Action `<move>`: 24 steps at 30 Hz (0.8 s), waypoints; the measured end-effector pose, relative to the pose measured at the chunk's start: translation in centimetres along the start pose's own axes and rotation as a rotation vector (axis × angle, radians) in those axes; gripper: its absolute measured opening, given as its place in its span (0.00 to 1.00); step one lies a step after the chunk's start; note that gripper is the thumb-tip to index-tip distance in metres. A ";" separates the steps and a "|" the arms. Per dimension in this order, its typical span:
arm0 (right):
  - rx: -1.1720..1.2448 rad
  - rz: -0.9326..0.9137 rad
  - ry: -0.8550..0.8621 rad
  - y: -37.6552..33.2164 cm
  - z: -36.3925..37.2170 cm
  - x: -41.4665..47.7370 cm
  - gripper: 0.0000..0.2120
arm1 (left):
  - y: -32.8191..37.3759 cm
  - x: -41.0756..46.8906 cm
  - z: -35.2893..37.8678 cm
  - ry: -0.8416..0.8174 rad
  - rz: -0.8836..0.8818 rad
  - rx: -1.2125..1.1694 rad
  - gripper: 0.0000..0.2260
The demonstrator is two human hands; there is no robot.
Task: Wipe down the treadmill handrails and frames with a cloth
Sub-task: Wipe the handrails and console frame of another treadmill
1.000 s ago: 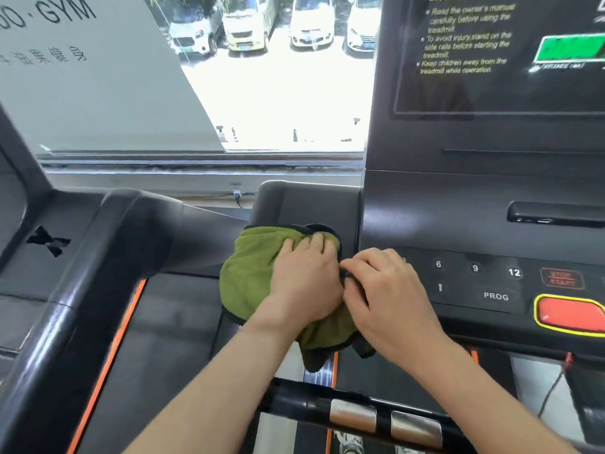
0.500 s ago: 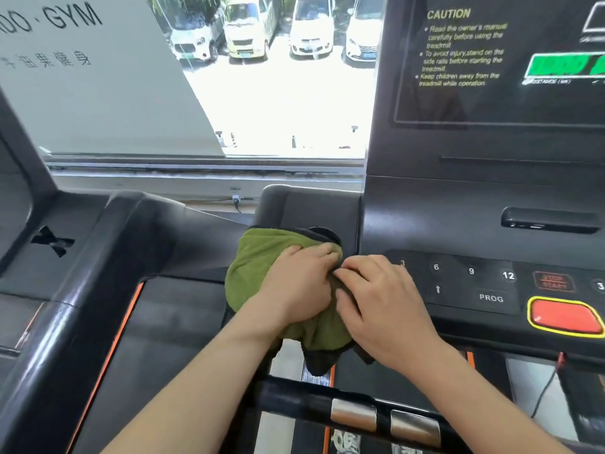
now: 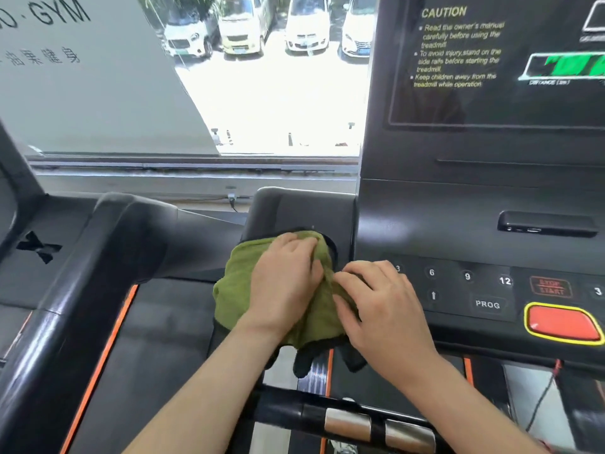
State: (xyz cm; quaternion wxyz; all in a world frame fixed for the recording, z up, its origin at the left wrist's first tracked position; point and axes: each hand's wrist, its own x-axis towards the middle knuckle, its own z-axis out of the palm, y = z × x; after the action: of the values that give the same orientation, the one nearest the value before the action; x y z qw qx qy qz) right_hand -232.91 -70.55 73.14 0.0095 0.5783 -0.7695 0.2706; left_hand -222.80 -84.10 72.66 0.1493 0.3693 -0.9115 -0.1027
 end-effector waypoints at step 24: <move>-0.077 0.216 0.047 -1.7 0.3 3.6 0.24 | 3.1 10.9 0.5 0.173 -0.253 -0.591 0.16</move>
State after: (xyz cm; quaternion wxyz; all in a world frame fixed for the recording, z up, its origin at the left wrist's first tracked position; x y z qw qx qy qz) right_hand -232.50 -74.15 74.68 0.0205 0.4849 -0.8367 0.2539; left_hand -232.38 -89.58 75.29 0.3126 0.4276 -0.7731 -0.3488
